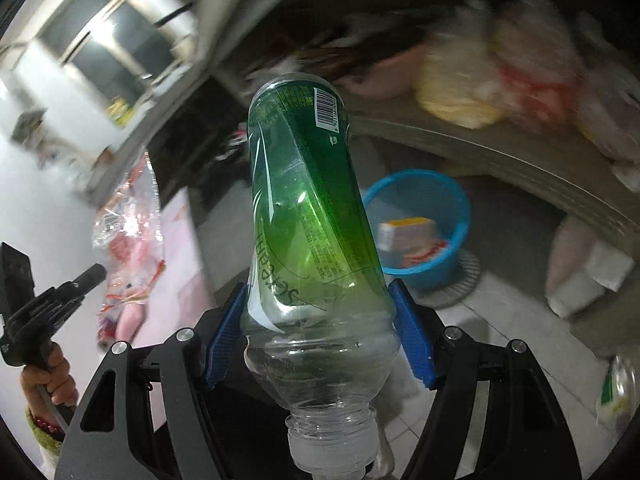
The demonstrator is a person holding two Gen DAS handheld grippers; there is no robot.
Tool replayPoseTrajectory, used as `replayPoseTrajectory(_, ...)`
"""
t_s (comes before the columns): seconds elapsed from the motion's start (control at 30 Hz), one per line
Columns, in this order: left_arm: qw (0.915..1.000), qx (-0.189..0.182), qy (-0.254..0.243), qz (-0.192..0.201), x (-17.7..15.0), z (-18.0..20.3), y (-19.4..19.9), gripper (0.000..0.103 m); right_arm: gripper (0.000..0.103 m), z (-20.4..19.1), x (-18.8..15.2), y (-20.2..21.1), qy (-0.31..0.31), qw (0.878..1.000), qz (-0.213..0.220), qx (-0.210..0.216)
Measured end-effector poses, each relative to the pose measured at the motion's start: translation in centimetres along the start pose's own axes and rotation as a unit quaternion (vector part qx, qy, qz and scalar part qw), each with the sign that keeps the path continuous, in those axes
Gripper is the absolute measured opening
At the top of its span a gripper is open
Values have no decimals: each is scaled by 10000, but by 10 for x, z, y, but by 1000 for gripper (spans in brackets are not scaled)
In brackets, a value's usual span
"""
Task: Collect trash
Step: 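Carry both items to the wastebasket and open the left tool over it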
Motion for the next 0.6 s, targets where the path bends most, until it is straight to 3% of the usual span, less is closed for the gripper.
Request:
replayPoseTrajectory(0.27, 9953, 252, -293, -889, 22, 28, -107, 2, 69, 67, -15, -44, -966, 9940, -476, -177)
replayPoseTrajectory(0.47, 9836, 427, -328, -1719, 21, 45, -196, 2, 69, 93, -21, -85, -1430, 9868, -743, -178)
replayPoseTrajectory(0.6, 9760, 613, -405, -2049, 19, 58, -247, 2, 69, 106, -26, -94, -1643, 9831, -762, -275)
Point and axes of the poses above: each gripper's, at about its wrist camera, not at the fingertips, and y roughly against the way its jaws point, z to its right, x to its top, the point moved 3 cm from there along -y, roughly the way its jaws point, and after that the axes turned 8 degrees about y, right-handed, at the moved point
